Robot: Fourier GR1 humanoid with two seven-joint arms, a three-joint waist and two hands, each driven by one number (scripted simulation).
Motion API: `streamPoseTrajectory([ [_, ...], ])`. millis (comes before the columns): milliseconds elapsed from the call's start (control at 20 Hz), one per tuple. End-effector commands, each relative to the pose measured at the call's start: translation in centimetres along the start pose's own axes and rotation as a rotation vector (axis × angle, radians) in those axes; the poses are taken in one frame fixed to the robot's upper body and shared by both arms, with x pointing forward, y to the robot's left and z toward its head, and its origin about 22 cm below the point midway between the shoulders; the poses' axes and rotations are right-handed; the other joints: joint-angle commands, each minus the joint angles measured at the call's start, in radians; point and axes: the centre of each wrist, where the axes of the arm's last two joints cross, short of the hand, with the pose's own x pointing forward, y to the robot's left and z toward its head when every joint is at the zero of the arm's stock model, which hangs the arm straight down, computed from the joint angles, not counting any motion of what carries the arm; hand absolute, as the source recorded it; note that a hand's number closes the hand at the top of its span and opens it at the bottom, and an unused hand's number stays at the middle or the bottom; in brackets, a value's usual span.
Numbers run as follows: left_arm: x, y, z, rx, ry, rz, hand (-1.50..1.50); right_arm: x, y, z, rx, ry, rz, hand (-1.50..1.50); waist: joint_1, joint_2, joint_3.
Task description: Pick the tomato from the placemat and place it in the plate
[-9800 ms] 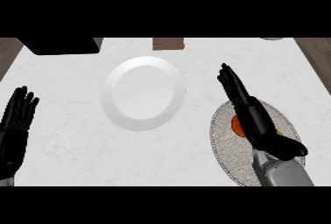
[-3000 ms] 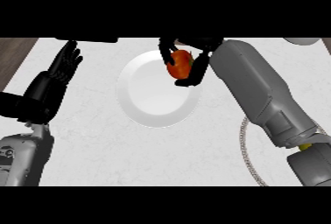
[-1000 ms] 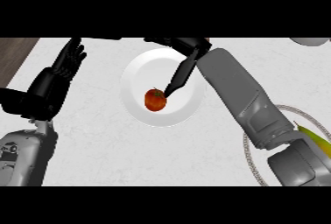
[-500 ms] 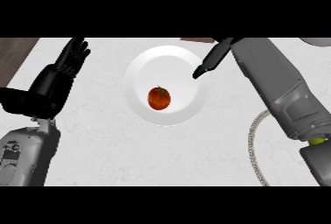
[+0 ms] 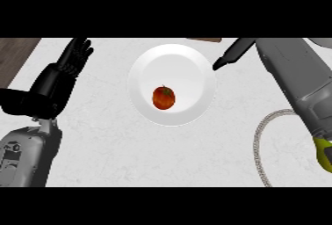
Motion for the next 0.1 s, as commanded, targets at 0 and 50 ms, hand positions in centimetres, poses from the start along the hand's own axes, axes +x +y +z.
streamPoseTrajectory([
  [0, 0.36, -0.12, -0.16, -0.009, -0.020, -0.002, 0.00, 0.30, -1.90, 1.93, 0.049, -0.095, -0.039, -1.50, 0.003, 0.003, 0.001],
  [50, 0.61, -0.17, -0.51, -0.004, -0.014, -0.007, 0.00, 0.18, -1.52, 1.65, 0.040, -0.093, -0.007, -1.50, 0.006, 0.008, 0.002],
])
